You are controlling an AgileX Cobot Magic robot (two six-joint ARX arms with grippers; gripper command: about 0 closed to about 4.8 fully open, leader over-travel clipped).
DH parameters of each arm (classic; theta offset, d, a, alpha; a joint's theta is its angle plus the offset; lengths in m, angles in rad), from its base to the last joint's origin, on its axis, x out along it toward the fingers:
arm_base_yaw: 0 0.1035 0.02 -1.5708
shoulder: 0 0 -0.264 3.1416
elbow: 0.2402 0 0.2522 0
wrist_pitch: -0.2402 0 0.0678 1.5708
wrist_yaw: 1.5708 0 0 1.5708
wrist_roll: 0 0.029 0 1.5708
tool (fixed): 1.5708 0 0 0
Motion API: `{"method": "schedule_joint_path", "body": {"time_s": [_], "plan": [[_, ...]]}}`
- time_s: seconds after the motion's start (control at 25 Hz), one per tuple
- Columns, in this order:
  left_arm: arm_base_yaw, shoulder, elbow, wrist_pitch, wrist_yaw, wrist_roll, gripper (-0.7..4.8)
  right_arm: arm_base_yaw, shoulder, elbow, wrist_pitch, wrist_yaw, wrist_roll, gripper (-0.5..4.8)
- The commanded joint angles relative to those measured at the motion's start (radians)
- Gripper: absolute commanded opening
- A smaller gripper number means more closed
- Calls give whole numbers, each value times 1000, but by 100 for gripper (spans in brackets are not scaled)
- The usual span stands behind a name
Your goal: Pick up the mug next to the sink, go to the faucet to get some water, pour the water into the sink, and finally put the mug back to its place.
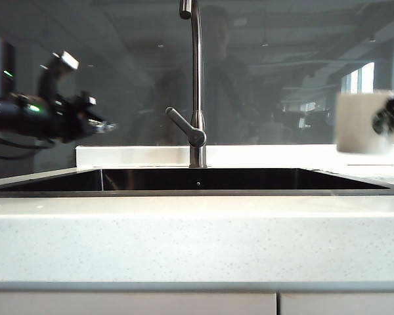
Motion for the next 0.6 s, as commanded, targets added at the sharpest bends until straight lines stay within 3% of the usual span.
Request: {"method": "schedule_joint_path", "body": {"time_s": [0.04,0.08,0.12,0.24,0.4,0.6], "plan": [[3,133,175,54,42,-89,44,76,-62,73,-47,-12,34,-5],[3,220,297,54,47,-132,117,132,-92,142,-192,-11,34,-5],[3,281,388,53,71,-164,149,180,-106,212,-325,-10,34,-5],[2,385,555,52,121,-210,156,270,-99,368,-547,27,29,-5],[-7,522,787,24,154,-245,156,397,-27,645,-788,69,-108,-5],[-27,610,929,0,154,-246,156,480,133,904,-853,80,-121,-5]]}}
